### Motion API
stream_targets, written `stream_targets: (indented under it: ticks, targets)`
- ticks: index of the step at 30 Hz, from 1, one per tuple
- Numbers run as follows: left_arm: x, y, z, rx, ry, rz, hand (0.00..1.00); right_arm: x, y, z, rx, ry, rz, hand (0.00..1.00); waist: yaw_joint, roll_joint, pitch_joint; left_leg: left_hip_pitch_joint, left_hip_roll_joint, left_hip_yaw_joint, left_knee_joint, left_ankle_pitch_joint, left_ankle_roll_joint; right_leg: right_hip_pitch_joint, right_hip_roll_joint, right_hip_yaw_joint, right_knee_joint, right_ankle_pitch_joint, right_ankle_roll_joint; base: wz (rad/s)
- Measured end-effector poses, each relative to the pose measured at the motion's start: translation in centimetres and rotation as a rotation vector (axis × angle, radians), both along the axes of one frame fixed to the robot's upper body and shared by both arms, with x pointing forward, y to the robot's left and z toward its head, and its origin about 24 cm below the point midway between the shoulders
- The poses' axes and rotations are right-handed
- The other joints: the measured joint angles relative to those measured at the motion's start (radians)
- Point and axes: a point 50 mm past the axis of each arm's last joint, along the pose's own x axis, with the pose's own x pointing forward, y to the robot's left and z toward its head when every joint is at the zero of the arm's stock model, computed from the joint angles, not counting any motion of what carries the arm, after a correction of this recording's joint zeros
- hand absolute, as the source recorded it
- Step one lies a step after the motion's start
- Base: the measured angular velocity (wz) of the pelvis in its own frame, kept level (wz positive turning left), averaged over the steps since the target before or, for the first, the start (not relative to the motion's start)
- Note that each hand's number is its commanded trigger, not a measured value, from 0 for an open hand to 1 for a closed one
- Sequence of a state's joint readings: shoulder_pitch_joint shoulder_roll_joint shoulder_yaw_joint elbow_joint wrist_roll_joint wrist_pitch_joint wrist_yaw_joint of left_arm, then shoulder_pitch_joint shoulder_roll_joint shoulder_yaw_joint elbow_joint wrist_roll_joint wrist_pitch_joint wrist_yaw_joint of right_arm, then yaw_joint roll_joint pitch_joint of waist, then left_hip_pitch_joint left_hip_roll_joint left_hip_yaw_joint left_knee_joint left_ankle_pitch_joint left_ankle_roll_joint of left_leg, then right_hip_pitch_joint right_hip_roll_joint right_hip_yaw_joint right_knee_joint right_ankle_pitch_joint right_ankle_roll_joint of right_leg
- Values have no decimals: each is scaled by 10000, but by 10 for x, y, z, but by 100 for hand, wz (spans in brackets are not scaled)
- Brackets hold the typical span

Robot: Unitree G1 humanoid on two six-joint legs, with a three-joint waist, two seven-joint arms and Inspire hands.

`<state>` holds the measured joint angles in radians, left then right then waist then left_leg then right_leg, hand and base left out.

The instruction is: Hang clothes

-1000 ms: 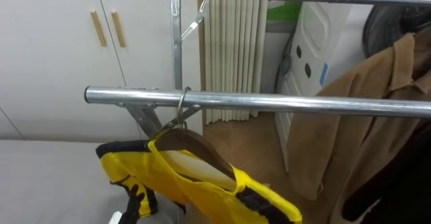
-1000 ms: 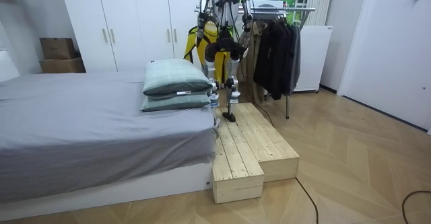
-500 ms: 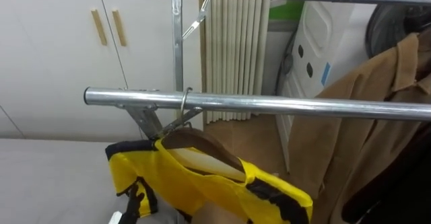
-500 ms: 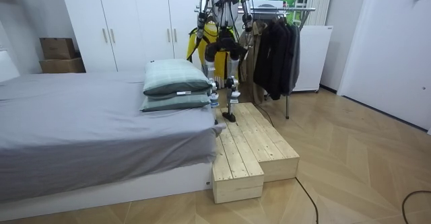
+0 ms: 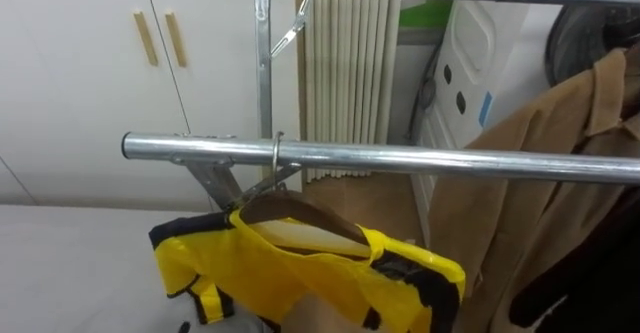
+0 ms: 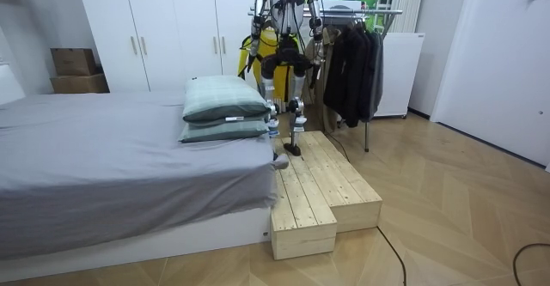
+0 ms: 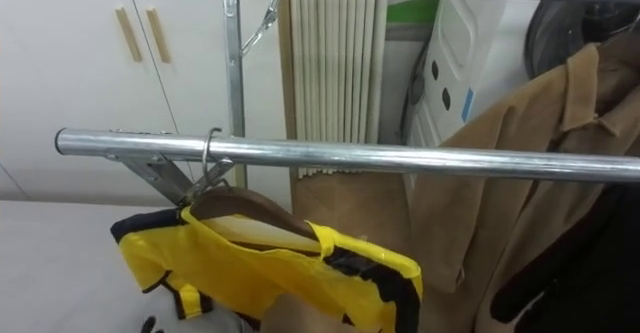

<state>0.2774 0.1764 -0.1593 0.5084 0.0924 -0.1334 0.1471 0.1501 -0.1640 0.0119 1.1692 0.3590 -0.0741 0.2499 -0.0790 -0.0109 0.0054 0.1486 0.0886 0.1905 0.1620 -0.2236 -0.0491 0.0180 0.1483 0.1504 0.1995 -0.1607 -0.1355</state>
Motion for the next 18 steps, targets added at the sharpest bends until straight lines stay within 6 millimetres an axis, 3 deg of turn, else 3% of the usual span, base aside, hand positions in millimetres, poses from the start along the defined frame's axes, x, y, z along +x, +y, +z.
stream_targets:
  ticks: [10, 18]
  targets:
    - [-44, 14, -33, 451, 2253, 601, 0, -21, -6, -3, -604, 727, -1212, 0, 7, 70, -41, -8, -16, -84, 2, 1, 0, 20, -43, -190, 12, -2, 0, 5]
    - [-58, 24, -42, 529, 3014, 1099, 0, -30, -8, -3, -1028, 1152, -1324, 0, 37, 86, -49, 159, -24, -102, 1, 1, 0, 175, -41, -172, -5, -22, -7, 0]
